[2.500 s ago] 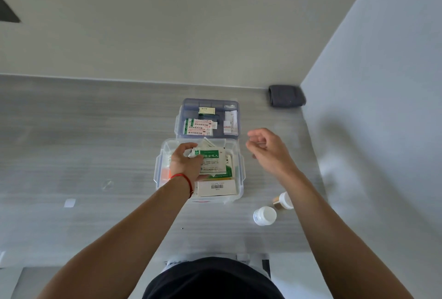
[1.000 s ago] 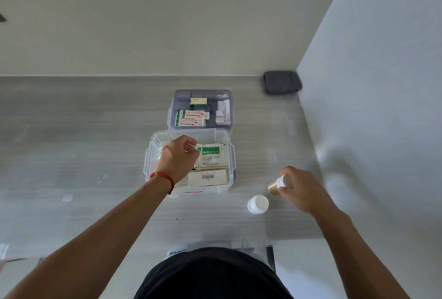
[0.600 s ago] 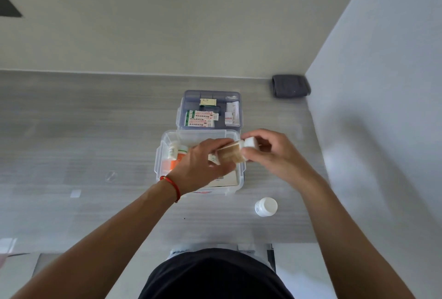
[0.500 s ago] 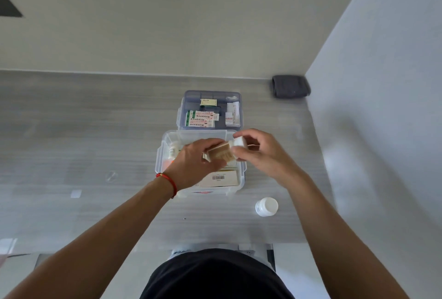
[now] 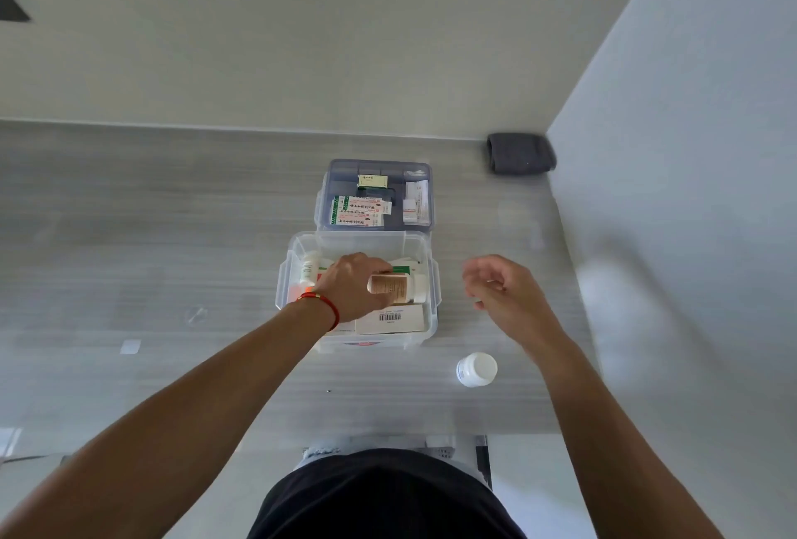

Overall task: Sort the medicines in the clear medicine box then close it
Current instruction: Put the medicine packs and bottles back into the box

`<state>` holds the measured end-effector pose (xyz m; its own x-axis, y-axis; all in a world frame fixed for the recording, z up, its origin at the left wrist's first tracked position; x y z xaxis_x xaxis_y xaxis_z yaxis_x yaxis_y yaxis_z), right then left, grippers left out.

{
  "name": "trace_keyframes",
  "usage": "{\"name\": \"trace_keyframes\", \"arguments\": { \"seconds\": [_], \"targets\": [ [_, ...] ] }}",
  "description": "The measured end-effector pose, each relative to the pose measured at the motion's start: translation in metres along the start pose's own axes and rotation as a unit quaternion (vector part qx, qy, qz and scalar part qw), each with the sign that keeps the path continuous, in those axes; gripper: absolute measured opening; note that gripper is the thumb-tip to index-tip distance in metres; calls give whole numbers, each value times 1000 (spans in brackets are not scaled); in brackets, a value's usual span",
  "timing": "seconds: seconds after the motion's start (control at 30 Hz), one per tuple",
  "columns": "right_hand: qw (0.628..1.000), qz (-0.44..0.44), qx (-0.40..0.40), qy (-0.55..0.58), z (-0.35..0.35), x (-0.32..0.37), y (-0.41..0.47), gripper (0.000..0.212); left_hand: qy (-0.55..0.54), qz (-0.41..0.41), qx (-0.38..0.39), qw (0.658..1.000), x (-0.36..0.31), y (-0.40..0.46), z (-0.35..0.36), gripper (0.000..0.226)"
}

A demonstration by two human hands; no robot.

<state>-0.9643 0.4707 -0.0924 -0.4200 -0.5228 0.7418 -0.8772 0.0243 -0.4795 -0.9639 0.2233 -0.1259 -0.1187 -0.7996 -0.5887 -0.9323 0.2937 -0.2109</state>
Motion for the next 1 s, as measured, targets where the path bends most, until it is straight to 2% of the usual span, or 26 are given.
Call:
{"name": "trace_keyframes", "arguments": {
  "seconds": [0.17,0.27,0.37,0.47,0.53,0.6,0.7,0.83,1.0],
  "targets": [
    [1000,14,-10,-9,-5,-21,-1,19,-43,0,-33,999,0,-1,4,31],
    [993,24,-26,-111,-12,-36,1,21,-34,-10,-37,999,3,-1,8,30],
    [972,56,60,-220,-10,-57,-4,27,-43,-16,-38,998,5,-1,10,31],
    [940,60,149,-301,6,-73,-15,56,-57,-26,-48,997,4,-1,8,33],
    [918,44,140,-368,18,-80,-19,64,-62,-31,-69,995,5,-3,4,32],
    [908,22,118,-402,29,-83,-21,54,-67,-31,-102,992,7,-9,-4,28],
    [916,20,108,-386,33,-86,-22,43,-83,-36,-154,984,12,-22,-21,25],
    [937,36,93,-335,13,-75,-24,44,-106,-48,-216,969,20,-41,-43,24],
    [964,-23,62,-259,-32,-14,-31,34,-143,-39,-236,960,17,-57,-55,31]
  ]
}}
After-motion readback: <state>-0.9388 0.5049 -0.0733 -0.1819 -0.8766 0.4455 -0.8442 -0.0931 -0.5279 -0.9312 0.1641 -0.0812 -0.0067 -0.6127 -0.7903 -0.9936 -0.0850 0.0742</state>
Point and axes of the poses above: each hand's wrist, its own y-axis towards the middle knuckle, its own z-axis out of the palm, x = y × z, the point moved 4 cm from there along y, towards the middle knuckle, and after that the axes turned 10 degrees about z, right-handed, at the moved point
